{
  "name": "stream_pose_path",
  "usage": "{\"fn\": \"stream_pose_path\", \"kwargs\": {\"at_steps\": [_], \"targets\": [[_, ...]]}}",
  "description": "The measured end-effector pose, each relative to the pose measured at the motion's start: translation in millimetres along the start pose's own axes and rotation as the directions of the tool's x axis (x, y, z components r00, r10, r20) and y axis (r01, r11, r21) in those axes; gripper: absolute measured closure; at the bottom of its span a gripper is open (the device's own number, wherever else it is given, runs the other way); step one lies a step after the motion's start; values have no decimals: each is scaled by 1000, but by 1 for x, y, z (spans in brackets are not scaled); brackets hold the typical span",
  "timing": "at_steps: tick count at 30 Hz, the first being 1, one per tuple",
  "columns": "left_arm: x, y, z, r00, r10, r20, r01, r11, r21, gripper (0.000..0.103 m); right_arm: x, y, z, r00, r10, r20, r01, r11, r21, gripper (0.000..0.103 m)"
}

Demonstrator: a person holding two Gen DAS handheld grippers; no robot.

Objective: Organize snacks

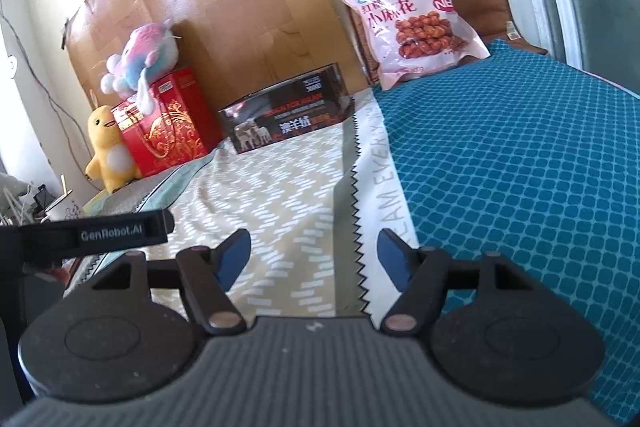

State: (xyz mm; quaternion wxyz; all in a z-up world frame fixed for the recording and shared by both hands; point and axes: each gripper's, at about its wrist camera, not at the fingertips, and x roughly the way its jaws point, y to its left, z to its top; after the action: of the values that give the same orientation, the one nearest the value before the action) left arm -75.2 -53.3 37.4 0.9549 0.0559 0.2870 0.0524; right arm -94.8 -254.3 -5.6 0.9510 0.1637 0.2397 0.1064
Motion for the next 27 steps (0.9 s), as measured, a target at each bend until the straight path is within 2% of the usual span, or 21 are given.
{"fn": "stream_pose_path", "kwargs": {"at_steps": [4, 8, 19, 27], "targets": [[13, 1, 2, 1000, 3, -20, -3, 1000, -5, 0, 8, -3, 4, 1000, -10, 5, 10, 1000, -4, 29], [25, 4, 4, 999, 19, -38, -19, 1000, -5, 0, 17, -9, 11, 1000, -15, 8, 14, 999, 29, 24], [52, 7, 16, 997, 20, -77, -21, 1000, -10, 0, 37, -17, 21, 1000, 2, -20, 0, 997, 73, 20], [56, 6, 24, 998, -5, -55, 4, 1000, -22, 0, 49, -16, 21, 998, -32, -44, 35, 998, 60, 19]]}}
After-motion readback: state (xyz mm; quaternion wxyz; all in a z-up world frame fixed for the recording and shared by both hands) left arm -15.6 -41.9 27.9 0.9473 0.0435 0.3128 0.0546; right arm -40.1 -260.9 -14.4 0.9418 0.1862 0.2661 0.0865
